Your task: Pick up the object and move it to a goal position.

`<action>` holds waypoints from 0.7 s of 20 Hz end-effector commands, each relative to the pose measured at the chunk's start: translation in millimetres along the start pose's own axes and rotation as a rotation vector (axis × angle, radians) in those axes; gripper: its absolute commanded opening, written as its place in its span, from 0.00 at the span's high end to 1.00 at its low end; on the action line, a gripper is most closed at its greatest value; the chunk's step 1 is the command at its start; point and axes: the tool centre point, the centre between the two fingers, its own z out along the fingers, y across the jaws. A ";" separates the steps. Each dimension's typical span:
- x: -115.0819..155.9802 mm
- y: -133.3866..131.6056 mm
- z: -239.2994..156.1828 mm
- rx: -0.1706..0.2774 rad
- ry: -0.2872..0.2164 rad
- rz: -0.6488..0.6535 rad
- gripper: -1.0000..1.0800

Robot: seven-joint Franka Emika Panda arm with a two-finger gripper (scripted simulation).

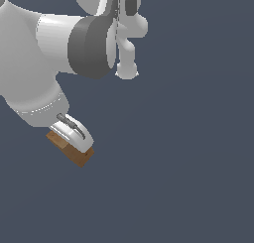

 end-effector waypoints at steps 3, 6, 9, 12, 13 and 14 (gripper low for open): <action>11.7 9.2 -15.4 0.004 0.010 -0.002 1.00; 16.2 13.3 -18.8 0.004 0.010 -0.001 1.00; 19.0 15.7 -21.0 0.004 0.010 -0.001 1.00; 20.6 17.0 -22.1 0.004 0.010 -0.001 1.00; 20.9 17.2 -22.3 0.004 0.010 -0.001 1.00; 21.0 17.3 -22.5 0.004 0.010 -0.001 1.00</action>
